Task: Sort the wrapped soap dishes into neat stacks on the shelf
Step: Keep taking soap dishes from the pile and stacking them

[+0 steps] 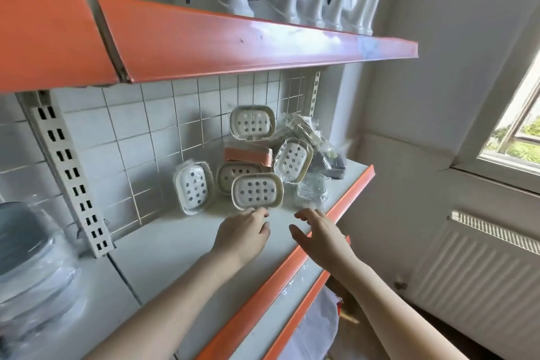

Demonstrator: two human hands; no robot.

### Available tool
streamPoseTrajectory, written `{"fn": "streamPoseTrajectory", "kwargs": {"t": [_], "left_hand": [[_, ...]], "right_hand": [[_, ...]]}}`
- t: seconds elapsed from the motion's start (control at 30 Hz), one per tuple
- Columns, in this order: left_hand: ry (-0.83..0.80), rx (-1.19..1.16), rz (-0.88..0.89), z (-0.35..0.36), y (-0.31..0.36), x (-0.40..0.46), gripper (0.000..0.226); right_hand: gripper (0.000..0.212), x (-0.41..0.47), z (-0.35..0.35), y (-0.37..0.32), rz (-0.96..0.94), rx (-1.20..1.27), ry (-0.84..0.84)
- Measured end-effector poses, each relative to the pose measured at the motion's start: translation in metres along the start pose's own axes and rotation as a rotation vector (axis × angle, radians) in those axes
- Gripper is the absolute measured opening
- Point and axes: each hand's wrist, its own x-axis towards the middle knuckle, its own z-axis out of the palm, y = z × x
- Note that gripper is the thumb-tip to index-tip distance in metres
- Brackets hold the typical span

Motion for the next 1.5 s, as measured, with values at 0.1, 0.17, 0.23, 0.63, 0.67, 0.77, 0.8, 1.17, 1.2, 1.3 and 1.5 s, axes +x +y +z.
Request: {"fn": "streamPoseTrajectory", "kwargs": {"t": [0.1,0.17,0.23,0.63,0.67,0.77,0.8,1.17,1.2,1.3,1.5], "left_hand": [[0.019,-0.004,0.009,0.009,-0.001,0.013,0.032],[0.026,0.005,0.018,0.015,0.001,0.020,0.032],[0.046,0.001,0.024,0.022,0.004,0.029,0.032],[0.284,0.047,0.016,0.059,0.026,0.107,0.021],[0.308,0.068,0.010,0.061,0.028,0.112,0.021],[0.351,0.159,-0.022,0.068,0.028,0.122,0.024],[0.352,0.187,-0.040,0.070,0.027,0.125,0.025],[0.344,0.416,-0.178,0.091,0.020,0.141,0.062],[0.342,0.432,-0.181,0.093,0.019,0.142,0.067],[0.338,0.453,-0.195,0.095,0.015,0.142,0.076],[0.411,0.489,-0.166,0.097,0.012,0.135,0.076]], "right_hand": [[0.040,0.012,0.004,0.008,0.005,-0.029,-0.016],[0.040,0.022,0.006,0.016,0.013,-0.021,-0.023],[0.040,0.034,0.008,0.026,0.006,0.020,-0.018],[0.040,0.112,0.002,0.080,-0.040,0.026,0.015],[0.041,0.119,0.001,0.085,-0.032,0.013,0.002],[0.046,0.135,0.003,0.096,-0.012,-0.048,-0.035],[0.048,0.139,0.004,0.099,-0.003,-0.072,-0.048],[0.064,0.169,0.023,0.093,0.097,-0.122,-0.206],[0.069,0.170,0.026,0.092,0.104,-0.118,-0.213],[0.085,0.172,0.033,0.090,0.138,-0.107,-0.230],[0.083,0.171,0.039,0.092,0.157,-0.056,-0.221]]}}
